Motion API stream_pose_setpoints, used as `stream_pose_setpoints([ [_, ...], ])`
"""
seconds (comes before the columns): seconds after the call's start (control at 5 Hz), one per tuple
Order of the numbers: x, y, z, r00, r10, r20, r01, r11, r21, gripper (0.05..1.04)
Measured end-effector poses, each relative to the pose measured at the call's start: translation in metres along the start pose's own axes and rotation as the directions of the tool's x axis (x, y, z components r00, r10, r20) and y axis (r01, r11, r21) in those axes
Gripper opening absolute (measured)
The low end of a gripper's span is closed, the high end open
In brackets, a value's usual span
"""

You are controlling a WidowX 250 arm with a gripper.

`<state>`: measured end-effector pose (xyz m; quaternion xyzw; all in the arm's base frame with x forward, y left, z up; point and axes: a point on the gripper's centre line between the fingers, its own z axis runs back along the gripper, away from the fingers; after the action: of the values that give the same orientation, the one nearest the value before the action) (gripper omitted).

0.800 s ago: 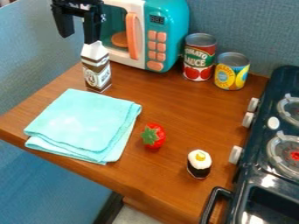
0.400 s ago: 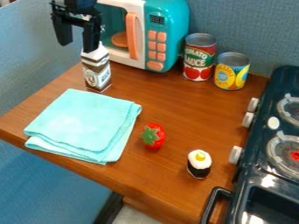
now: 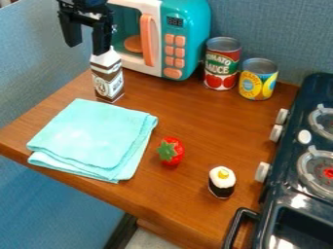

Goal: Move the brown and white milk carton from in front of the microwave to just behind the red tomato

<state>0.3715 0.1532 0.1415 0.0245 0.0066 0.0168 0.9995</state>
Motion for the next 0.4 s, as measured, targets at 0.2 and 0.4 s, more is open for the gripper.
stream_pose_setpoints([
  [0.2, 0.015, -0.005, -0.003, 0.999, -0.017, 0.040, 0.019, 0.998, -0.052, 1.001],
  [0.4, 0.026, -0.001, 0.005, 0.996, -0.031, 0.088, 0.034, 0.999, -0.036, 1.001],
])
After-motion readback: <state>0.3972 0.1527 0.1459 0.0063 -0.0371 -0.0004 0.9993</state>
